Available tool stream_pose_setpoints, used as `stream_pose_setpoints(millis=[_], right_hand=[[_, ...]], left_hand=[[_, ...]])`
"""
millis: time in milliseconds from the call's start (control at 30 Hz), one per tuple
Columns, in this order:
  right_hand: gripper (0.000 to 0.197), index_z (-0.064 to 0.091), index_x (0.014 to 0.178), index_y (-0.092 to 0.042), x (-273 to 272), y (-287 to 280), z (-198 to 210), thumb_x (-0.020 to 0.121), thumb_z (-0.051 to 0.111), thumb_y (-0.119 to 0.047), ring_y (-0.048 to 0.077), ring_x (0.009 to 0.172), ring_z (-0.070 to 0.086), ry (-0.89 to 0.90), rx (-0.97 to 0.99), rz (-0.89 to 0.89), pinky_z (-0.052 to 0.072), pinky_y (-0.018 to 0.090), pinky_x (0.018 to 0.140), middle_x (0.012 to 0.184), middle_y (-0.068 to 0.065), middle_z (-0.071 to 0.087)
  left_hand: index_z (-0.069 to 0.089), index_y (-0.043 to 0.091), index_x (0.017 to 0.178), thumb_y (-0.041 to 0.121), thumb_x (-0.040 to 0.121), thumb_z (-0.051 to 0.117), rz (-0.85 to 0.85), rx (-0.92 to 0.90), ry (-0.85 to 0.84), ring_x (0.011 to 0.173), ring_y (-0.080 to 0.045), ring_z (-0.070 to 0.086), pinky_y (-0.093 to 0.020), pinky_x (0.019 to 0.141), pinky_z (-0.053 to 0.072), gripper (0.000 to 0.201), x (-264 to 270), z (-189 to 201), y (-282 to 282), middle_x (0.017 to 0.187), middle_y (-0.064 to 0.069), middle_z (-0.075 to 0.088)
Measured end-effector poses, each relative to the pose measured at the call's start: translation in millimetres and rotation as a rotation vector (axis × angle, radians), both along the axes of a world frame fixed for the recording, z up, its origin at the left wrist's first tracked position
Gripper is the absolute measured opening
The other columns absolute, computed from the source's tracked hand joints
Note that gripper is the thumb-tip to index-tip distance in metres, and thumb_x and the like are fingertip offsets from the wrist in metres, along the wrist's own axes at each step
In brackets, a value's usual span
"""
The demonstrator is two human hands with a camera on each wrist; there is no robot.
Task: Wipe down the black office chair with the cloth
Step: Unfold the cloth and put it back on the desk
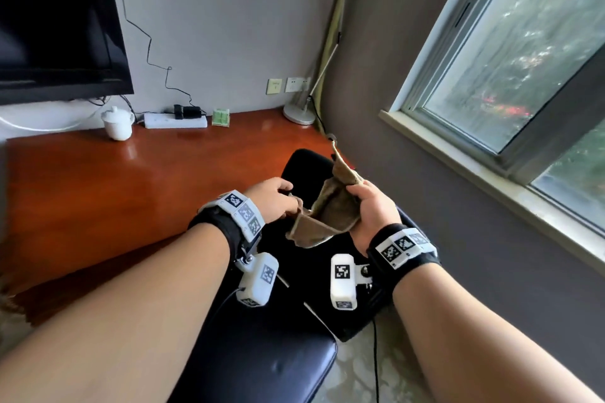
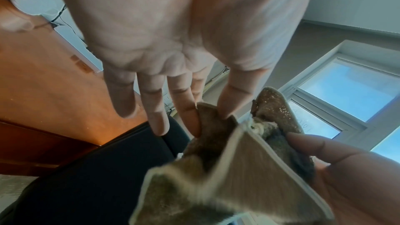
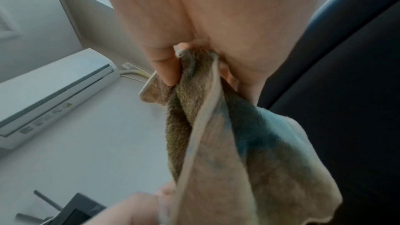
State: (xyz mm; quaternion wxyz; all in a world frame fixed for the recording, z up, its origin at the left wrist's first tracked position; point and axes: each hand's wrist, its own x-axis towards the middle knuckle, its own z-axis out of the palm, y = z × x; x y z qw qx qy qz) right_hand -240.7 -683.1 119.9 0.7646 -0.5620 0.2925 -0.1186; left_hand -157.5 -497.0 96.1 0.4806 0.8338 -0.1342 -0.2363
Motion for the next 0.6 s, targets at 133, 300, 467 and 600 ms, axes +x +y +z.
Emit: stream_pose_setpoints(millis=[133,300,467,600], right_hand=[[0.024,0.075,0.097,-0.017,-42.7,-21.2,21.2,0.096,0.054,-0.006,0.027,0.081,0.072,-0.017,0.027,0.005,0.057,0.042,0.089,0.096,0.015,0.076],[0.021,0.074,0.106,-0.005,-83.6,-36.1,48.1,0.092,0.059,-0.005,0.035,0.095,0.07,-0.1,0.032,0.018,0.054,0.053,0.099,0.113,0.029,0.071],[0.022,0.073,0.11,0.0,-105.5,-44.3,73.2,0.093,0.061,-0.009,0.04,0.101,0.071,-0.129,0.023,0.021,0.052,0.059,0.101,0.117,0.031,0.07],[0.033,0.07,0.115,0.006,-104.0,-46.5,79.4,0.093,0.068,-0.018,0.044,0.102,0.072,-0.143,0.034,-0.054,0.055,0.06,0.096,0.109,0.028,0.073]], left_hand=[[0.071,0.017,0.125,0.028,0.104,0.057,-0.028,-0.076,-0.01,0.103,-0.023,0.07,-0.024,0.072,0.048,0.027,-41.4,20.2,-25.9,0.119,0.001,0.072],[0.074,0.02,0.124,0.035,0.087,0.077,-0.027,-0.355,0.035,0.11,-0.019,0.071,-0.032,0.102,0.051,0.04,-87.2,42.9,-51.1,0.113,0.002,0.076],[0.075,0.011,0.119,0.031,0.086,0.082,-0.145,-0.668,0.323,0.112,-0.04,0.071,-0.057,0.104,0.055,0.039,-130.4,69.9,-63.2,0.115,-0.019,0.077],[0.078,0.033,0.105,0.027,0.06,0.089,-0.207,-0.308,-0.061,0.106,-0.035,0.075,-0.052,0.102,0.057,0.046,-125.5,82.7,-52.9,0.101,-0.007,0.081]])
